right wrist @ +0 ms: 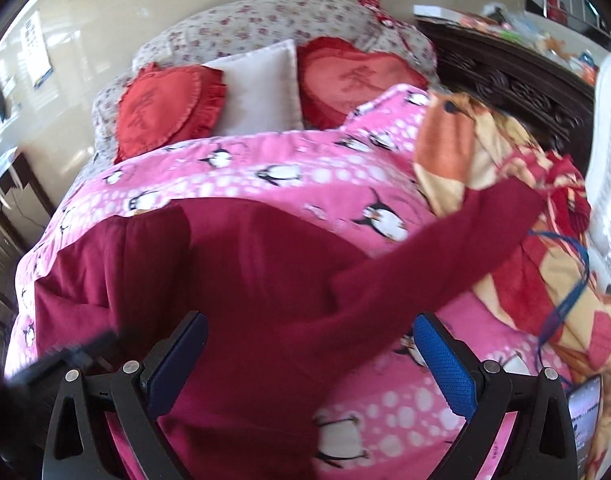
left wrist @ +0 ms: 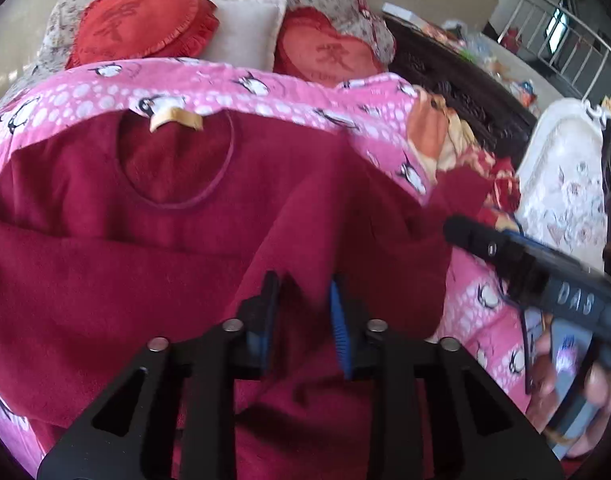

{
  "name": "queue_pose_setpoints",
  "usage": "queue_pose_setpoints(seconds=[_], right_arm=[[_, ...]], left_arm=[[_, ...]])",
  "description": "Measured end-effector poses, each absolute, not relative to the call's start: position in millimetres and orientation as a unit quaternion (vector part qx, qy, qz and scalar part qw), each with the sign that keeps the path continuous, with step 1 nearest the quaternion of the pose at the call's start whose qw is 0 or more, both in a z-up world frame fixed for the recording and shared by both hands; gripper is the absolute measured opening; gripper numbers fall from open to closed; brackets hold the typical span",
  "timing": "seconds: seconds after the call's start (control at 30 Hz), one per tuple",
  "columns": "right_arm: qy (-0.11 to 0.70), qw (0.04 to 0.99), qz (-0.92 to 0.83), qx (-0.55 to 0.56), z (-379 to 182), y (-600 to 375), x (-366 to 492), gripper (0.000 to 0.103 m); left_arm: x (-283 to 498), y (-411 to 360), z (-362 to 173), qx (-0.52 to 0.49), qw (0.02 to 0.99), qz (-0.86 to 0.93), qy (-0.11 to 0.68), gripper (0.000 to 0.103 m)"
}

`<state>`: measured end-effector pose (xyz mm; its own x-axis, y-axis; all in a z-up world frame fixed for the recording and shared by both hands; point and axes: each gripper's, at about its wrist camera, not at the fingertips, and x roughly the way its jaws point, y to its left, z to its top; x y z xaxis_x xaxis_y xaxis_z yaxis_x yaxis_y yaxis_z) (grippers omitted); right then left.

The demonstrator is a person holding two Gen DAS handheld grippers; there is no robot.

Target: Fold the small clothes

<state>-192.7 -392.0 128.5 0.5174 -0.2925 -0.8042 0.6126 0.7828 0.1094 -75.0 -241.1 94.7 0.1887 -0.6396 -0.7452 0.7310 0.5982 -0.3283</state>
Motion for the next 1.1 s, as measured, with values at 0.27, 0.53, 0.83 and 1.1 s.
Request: queue_pose_setpoints(seconds=[0.27,0.53,0.83,1.1], right_arm=[[0.408,0.859,-0.242,0.192,131.3,-393.3,-186.6,0.102],[0.433,0.883,-0.136,0.12,113.4,-360.1,-149.0,0.099],[0.51,0.857,-0.036,-0.063,58.9,-328.2,-107.0,0.068],[0.482,0.869,-0.009,-0.111,63.3,-315.6,-117.1,0.008]], left_arm=[[-81.8,-159.1,136.3,0.094,0.831,-0.402,0.372,0.073],[-13.3,-90.7,100.2,0.127,0.877,-0.251,0.39,0.073],[29.1,-79.9,70.4,0.104,0.871,-0.206,0.433,0.073],[28.7,-70.5,74.2,0.082,0.875,-0.193,0.436,0.073]])
